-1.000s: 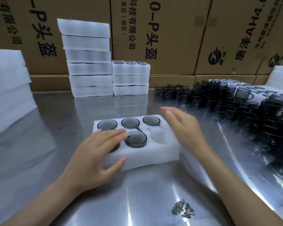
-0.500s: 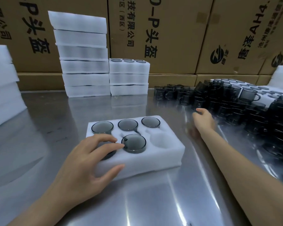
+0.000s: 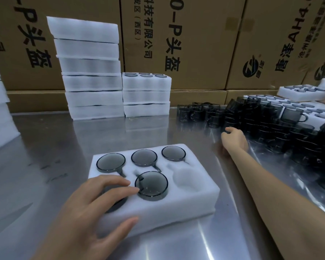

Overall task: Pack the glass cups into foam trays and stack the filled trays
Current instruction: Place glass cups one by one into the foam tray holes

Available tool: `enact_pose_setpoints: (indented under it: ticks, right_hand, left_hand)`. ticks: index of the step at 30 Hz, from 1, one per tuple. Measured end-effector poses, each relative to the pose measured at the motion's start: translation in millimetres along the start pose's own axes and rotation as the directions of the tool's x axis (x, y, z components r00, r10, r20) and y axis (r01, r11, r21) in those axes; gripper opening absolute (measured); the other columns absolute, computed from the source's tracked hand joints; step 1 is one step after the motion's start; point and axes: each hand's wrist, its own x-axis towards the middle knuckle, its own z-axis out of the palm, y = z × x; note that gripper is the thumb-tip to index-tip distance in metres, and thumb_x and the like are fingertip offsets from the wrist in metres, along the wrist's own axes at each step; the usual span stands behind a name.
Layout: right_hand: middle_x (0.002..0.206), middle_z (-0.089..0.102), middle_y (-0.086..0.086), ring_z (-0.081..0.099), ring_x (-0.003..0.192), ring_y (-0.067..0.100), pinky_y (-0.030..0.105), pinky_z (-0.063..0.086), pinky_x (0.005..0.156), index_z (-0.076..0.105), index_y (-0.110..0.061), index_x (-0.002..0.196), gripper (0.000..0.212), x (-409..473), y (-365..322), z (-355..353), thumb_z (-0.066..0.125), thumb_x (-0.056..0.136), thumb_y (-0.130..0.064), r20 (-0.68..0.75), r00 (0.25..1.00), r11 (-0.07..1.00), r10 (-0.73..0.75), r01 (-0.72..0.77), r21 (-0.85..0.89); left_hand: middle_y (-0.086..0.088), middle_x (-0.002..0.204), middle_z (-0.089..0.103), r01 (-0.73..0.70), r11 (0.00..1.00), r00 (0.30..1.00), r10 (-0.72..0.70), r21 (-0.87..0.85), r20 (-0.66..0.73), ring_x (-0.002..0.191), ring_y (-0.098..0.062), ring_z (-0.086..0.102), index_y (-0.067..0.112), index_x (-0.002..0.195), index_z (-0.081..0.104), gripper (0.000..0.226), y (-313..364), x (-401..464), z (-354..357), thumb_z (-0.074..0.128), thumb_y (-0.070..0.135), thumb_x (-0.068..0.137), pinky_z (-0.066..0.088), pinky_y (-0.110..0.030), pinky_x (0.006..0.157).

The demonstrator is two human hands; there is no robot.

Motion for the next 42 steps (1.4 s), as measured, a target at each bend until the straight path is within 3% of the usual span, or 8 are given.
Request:
enact_pose_setpoints:
  ticks: [3, 8, 14, 17, 24, 34, 38, 42]
  right_hand:
    - [0.083, 0.066, -0.004, 0.056, 0.05, 0.015, 0.025, 0.036, 0.049, 0.061, -0.027, 0.119, 0.032, -7.3, 3.2, -3.2, 0.044, 0.092, -0.024, -0.023, 1.0, 0.992, -0.022, 0.024, 0.122]
    - [0.101, 0.068, -0.003, 0.059, 0.079, 0.02, 0.033, 0.046, 0.068, 0.061, -0.029, 0.098, 0.017, -30.2, 6.4, -12.4, 0.052, 0.087, -0.02, -0.002, 0.999, 0.94, -0.053, 0.05, 0.336]
    - [0.073, 0.067, -0.019, 0.061, 0.077, 0.003, 0.024, 0.044, 0.06, 0.06, -0.027, 0.096, 0.018, -76.6, 11.0, -26.3, 0.06, 0.084, -0.013, 0.044, 0.996, 0.881, -0.076, 0.046, 0.471]
    - [0.077, 0.069, -0.01, 0.062, 0.07, 0.007, 0.025, 0.049, 0.065, 0.062, -0.021, 0.097, 0.018, -105.6, 10.9, -32.4, 0.06, 0.084, -0.008, 0.083, 0.993, 0.824, -0.089, 0.026, 0.566]
    - [0.07, 0.067, -0.014, 0.059, 0.065, -0.002, 0.015, 0.041, 0.056, 0.061, -0.027, 0.097, 0.023, -174.7, 7.5, -46.9, 0.054, 0.085, -0.008, 0.14, 0.96, 0.871, -0.243, 0.153, 0.466]
    - [0.1, 0.052, -0.009, 0.05, 0.085, 0.011, 0.029, 0.034, 0.071, 0.053, -0.03, 0.1, 0.023, -164.5, 9.5, -62.8, 0.056, 0.082, -0.016, -0.023, 0.949, 0.928, -0.315, 0.314, 0.2]
    - [0.141, 0.031, 0.0, 0.036, 0.126, 0.015, 0.034, 0.033, 0.103, 0.038, -0.028, 0.141, 0.061, -148.7, 12.1, -59.2, 0.062, 0.086, -0.016, 0.212, 0.93, 0.916, -0.299, 0.217, 0.338]
    - [0.138, 0.044, 0.003, 0.036, 0.13, 0.022, 0.038, 0.035, 0.105, 0.041, -0.026, 0.14, 0.06, -145.2, 13.4, -53.7, 0.066, 0.086, -0.02, 0.237, 0.908, 0.915, -0.345, 0.27, 0.3]
  left_hand:
    - [0.011, 0.111, 0.058, 0.006, 1.0, 1.0, -0.006, -0.003, 0.017, 0.102, -0.008, 0.057, 0.028, 0.107, 0.068, 0.035, 1.2, 0.2, -1.5, 0.062, 0.047, 0.079, 0.044, -0.026, 0.085]
    - [0.011, 0.112, 0.057, 0.006, 1.0, 0.998, -0.007, 0.016, 0.063, 0.103, -0.009, 0.057, 0.022, 0.109, 0.068, 0.037, 2.3, 1.1, -5.5, 0.06, 0.045, 0.081, 0.045, -0.029, 0.087]
    - [0.008, 0.109, 0.058, 0.043, 0.999, 0.994, -0.044, 0.008, 0.096, 0.103, -0.009, 0.057, 0.024, 0.112, 0.067, 0.037, 7.1, 0.1, -9.0, 0.057, 0.046, 0.083, 0.045, -0.031, 0.086]
    - [0.009, 0.109, 0.058, 0.047, 0.999, 0.993, -0.047, 0.005, 0.11, 0.103, -0.008, 0.057, 0.024, 0.112, 0.066, 0.037, 8.2, -0.8, -10.7, 0.057, 0.046, 0.084, 0.046, -0.032, 0.084]
    - [0.009, 0.109, 0.059, 0.026, 0.999, 0.993, -0.03, 0.037, 0.111, 0.101, -0.007, 0.057, 0.022, 0.109, 0.068, 0.035, 9.8, -4.8, -14.1, 0.055, 0.045, 0.086, 0.046, -0.029, 0.081]
    - [0.01, 0.106, 0.059, 0.027, 0.998, 0.994, -0.032, 0.054, 0.104, 0.096, -0.004, 0.056, 0.021, 0.106, 0.068, 0.034, 13.0, -4.9, -16.6, 0.055, 0.044, 0.085, 0.044, -0.026, 0.08]
    - [0.009, 0.106, 0.06, 0.025, 0.998, 0.994, -0.03, 0.052, 0.101, 0.095, -0.005, 0.056, 0.02, 0.105, 0.069, 0.034, 13.6, -4.6, -16.8, 0.055, 0.043, 0.084, 0.044, -0.025, 0.079]
    - [0.01, 0.106, 0.06, 0.03, 0.998, 0.995, -0.035, 0.052, 0.098, 0.096, -0.004, 0.055, 0.021, 0.105, 0.069, 0.033, 14.2, -5.3, -16.3, 0.055, 0.042, 0.084, 0.043, -0.023, 0.08]
